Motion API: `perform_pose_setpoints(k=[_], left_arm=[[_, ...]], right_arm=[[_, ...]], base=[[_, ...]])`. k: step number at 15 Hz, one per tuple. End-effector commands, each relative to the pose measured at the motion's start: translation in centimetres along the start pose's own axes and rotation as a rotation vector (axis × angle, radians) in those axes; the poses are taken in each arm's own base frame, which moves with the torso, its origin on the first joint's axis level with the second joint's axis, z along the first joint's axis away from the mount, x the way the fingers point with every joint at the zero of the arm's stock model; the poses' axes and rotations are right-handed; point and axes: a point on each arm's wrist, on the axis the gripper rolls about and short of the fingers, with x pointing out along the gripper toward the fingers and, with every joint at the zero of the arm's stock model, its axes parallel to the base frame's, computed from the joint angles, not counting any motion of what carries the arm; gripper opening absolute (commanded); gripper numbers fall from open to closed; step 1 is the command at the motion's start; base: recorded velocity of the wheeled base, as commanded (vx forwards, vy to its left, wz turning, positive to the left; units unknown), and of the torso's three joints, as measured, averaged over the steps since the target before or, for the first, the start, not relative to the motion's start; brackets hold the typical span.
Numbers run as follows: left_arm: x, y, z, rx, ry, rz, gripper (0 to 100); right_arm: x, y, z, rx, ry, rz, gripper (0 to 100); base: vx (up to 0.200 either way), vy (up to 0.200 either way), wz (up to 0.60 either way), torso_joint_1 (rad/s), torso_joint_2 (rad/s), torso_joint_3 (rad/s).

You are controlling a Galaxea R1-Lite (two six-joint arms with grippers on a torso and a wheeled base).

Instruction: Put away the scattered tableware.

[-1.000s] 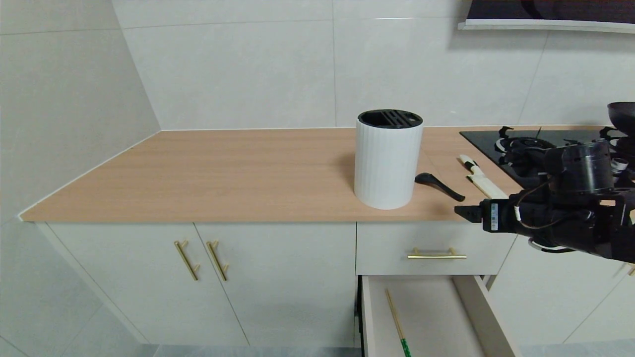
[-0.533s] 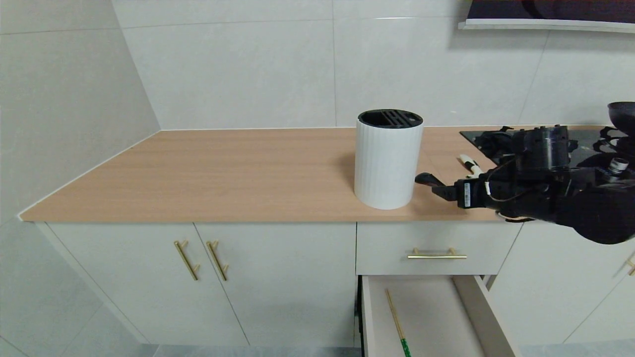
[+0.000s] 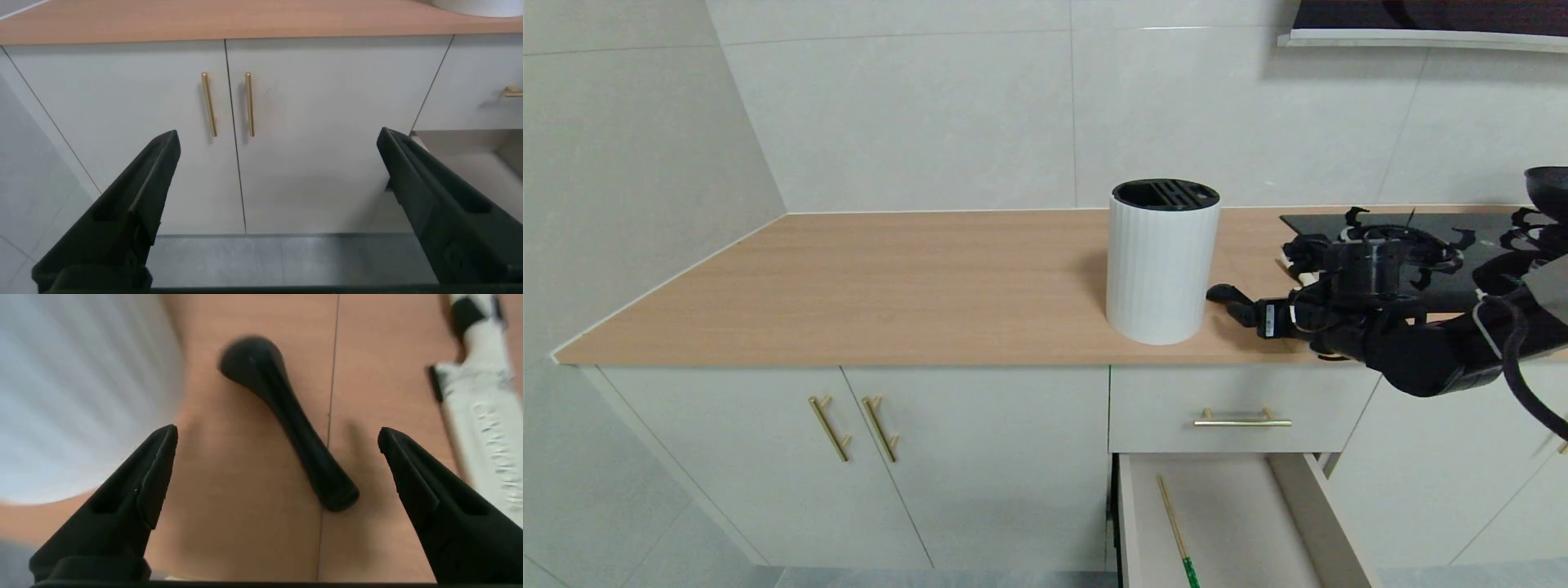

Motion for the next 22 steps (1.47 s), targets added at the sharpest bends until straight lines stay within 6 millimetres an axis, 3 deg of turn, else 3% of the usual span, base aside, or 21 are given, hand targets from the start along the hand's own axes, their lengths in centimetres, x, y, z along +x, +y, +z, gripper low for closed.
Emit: perform_pose_setpoints(k=[1, 14, 15, 22], left_arm=[[0.0, 0.0, 0.0, 0.0, 0.001, 0.001, 100], [0.0, 0.0, 0.0, 0.0, 0.001, 0.001, 100], [0.0, 0.0, 0.0, 0.0, 0.001, 0.001, 100], [0.0, 0.0, 0.0, 0.0, 0.001, 0.0, 100]], right_arm=[[1.2, -0.3, -1.2, 0.001, 0.028, -0.008, 100], [2.2, -0.7, -1.5, 0.004, 0.029, -0.028, 100], [2.2, -0.7, -1.4, 0.005, 0.026, -0.028, 0], [1.6, -0.6, -0.5, 0.009, 0.006, -0.026, 0]], base=[[0.0, 0.0, 0.0, 0.0, 0.0, 0.0], [0.0, 0.0, 0.0, 0.0, 0.0, 0.0], [0.0, 0.0, 0.0, 0.0, 0.0, 0.0], [0.0, 0.0, 0.0, 0.0, 0.0, 0.0]])
